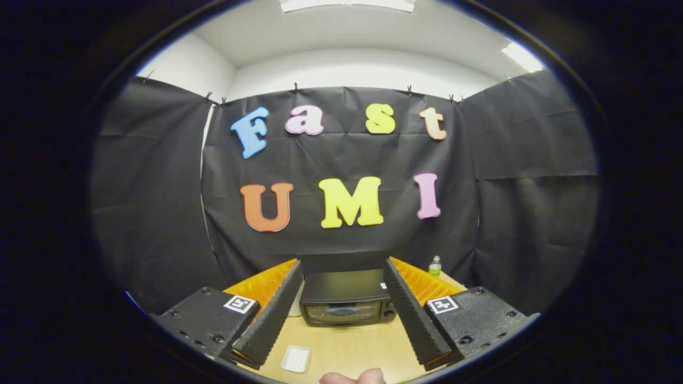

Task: Open the toaster oven, put the food inside, and close the toaster oven door.

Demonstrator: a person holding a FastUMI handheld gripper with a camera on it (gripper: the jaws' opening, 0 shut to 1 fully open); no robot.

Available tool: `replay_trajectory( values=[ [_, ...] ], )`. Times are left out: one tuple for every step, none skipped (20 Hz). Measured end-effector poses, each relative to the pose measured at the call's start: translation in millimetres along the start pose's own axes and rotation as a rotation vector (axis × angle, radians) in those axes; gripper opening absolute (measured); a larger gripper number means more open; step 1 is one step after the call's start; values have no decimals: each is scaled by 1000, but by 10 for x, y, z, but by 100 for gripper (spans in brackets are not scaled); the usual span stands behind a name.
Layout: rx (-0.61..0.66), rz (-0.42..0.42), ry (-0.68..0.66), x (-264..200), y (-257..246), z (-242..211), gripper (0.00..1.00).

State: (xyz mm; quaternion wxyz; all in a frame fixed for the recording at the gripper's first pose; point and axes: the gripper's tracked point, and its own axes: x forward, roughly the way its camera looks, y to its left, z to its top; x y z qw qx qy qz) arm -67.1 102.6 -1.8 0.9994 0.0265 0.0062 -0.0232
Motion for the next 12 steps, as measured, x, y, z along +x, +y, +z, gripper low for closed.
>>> replay_trajectory(
  values=[
    [5,-13,-4,-2,-79,22,100],
    [6,-25,-7,-3,-131,32,100],
    [8,-29,-4,-22,-163,17,100],
    [10,-30,-3,-24,-171,5,100],
    [10,-29,3,-21,-178,-9,100],
    [12,-28,3,-25,-194,-7,100],
    [15,-28,3,-21,-203,2,100],
    [20,-27,5,-20,-206,-8,100],
    [22,-25,12,-33,-207,-34,100],
    [23,-21,16,-37,-199,-38,100],
    [25,-19,19,-49,-192,-43,100],
    [26,-17,20,-51,-185,-31,100]
  ],
)
